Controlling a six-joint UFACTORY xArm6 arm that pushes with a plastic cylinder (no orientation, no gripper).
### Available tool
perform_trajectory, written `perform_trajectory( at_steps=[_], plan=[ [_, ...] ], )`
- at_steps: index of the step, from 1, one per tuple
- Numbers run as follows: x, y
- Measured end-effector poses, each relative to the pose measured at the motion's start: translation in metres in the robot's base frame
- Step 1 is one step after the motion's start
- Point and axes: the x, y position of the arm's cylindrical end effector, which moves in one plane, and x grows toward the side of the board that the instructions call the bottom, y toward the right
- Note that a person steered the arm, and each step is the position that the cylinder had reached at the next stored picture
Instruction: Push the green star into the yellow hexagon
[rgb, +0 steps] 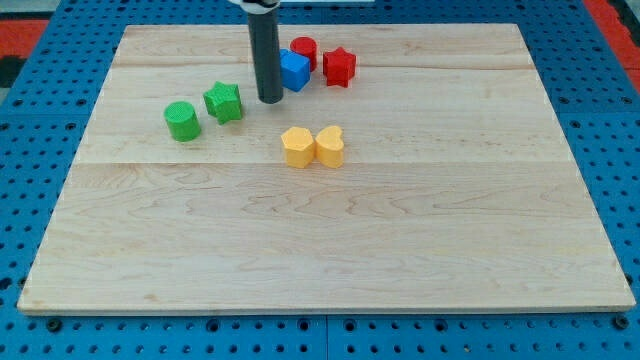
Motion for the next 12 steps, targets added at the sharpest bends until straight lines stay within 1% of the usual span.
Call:
perform_trajectory(
  at_steps=[1,3,4,5,6,7,8,9,10,11,12],
  plan=[
    [-0.009,-0.005],
    [-0.009,-0.005],
    [-0.007,-0.03],
    [-0.016,-0.047],
    [-0.014,-0.079],
    [-0.001,-0.08],
    [0.0,-0.121],
    [0.025,-0.116],
    [0.051,-0.082],
    [0.061,-0.033],
    [0.062,-0.009]
  ],
)
